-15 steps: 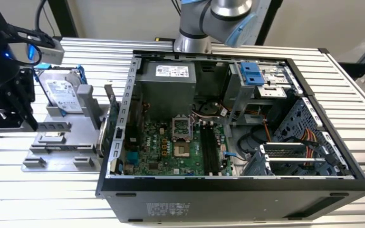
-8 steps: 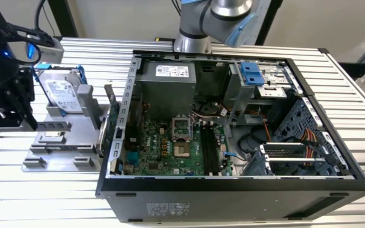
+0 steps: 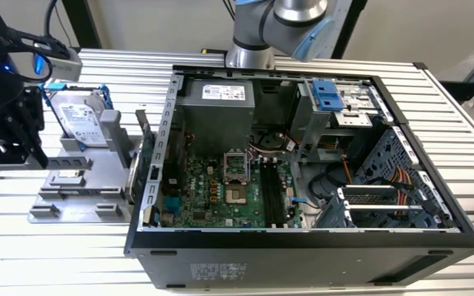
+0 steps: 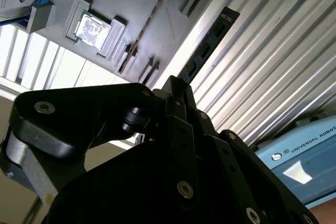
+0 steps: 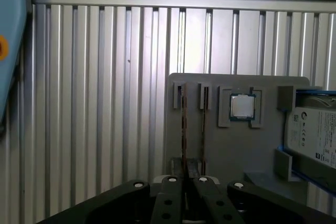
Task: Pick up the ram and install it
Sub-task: 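Pick up the ram and move it above insertion slot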
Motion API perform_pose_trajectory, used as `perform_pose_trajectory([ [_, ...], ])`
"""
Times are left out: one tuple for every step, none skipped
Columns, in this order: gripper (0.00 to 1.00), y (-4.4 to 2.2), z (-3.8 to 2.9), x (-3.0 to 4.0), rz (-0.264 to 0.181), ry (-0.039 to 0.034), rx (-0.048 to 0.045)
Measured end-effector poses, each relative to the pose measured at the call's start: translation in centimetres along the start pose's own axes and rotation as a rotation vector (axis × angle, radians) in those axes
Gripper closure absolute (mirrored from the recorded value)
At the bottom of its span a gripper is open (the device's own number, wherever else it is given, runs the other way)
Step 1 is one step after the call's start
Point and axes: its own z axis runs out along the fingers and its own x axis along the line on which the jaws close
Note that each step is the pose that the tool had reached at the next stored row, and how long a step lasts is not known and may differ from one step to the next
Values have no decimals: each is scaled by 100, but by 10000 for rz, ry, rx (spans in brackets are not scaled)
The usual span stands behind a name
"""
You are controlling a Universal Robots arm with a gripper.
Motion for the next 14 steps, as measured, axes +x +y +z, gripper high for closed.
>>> perform_pose_trajectory([
  [100, 0, -4, 0, 0, 1, -1],
  [100, 0, -6, 0, 0, 0, 0],
  [100, 0, -8, 0, 0, 0, 0],
  [100, 0, -10, 0, 0, 0, 0],
  [100, 0, -13, 0, 0, 1, 0],
  [100, 0, -14, 0, 0, 0, 1],
  [100, 0, -22, 0, 0, 0, 0],
  [100, 0, -29, 0, 0, 0, 0],
  [100, 0, -31, 0, 0, 0, 0],
  [100, 1, -33, 0, 0, 1, 0],
  [100, 1, -35, 0, 0, 1, -1],
  [100, 1, -37, 0, 0, 0, 0],
  [100, 0, -38, 0, 0, 0, 0],
  [100, 1, -41, 0, 1, 1, 0],
])
